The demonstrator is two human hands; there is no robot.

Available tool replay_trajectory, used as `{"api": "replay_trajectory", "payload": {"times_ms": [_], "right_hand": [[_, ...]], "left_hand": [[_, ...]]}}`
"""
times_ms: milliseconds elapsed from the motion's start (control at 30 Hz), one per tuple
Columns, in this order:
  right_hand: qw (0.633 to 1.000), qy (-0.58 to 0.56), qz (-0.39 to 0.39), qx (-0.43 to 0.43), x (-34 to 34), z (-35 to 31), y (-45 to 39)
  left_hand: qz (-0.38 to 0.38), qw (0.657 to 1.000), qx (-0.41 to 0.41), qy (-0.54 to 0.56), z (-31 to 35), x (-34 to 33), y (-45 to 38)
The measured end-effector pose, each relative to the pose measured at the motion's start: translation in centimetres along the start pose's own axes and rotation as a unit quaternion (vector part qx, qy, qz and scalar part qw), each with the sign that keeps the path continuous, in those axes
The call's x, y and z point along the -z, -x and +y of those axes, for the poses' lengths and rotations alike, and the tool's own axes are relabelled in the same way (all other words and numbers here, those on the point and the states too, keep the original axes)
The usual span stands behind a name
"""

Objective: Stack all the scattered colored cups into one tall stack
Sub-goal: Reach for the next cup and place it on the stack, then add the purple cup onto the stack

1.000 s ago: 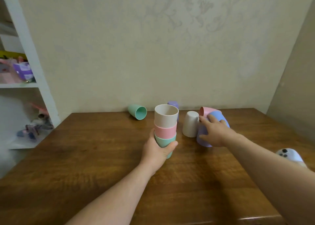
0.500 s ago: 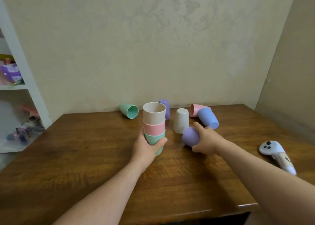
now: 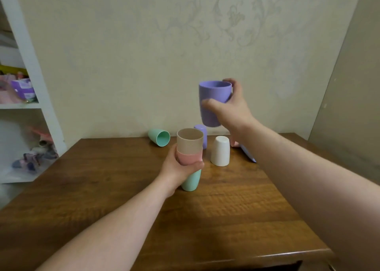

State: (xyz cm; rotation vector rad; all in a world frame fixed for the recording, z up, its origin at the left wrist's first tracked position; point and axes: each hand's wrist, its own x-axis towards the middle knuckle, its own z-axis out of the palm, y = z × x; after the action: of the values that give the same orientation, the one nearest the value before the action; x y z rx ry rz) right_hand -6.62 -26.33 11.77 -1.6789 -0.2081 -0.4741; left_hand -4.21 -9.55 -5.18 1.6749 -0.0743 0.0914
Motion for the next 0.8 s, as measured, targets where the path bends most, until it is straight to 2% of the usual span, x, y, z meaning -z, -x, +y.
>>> {"api": "replay_trajectory", "payload": {"times_ms": [133, 333, 567, 700, 800], "right_hand": [[0.998, 0.036, -0.049, 0.033, -2.9, -1.4, -0.5], [0.992, 0.09, -0.094, 0.0, -4.3, 3.9, 1.1], [0.992, 0.001, -0.116, -0.051, -4.7, 8.0, 1.6], [0.99, 0.0, -0.129, -0.05, -4.4, 8.6, 0.9], [0.984, 0.007, -0.168, -0.054, -3.2, 9.3, 0.7]], "left_hand": [[-0.015, 0.999, -0.007, -0.029, 0.0, 0.0, -0.1], [0.009, 0.998, -0.015, -0.053, 0.0, -0.7, 0.0], [0.029, 0.997, -0.029, -0.065, -0.1, -1.2, -0.5], [0.029, 0.998, -0.036, -0.053, -0.2, -1.6, -0.6], [0.034, 0.998, -0.037, -0.035, -0.2, -2.0, -0.7]]}}
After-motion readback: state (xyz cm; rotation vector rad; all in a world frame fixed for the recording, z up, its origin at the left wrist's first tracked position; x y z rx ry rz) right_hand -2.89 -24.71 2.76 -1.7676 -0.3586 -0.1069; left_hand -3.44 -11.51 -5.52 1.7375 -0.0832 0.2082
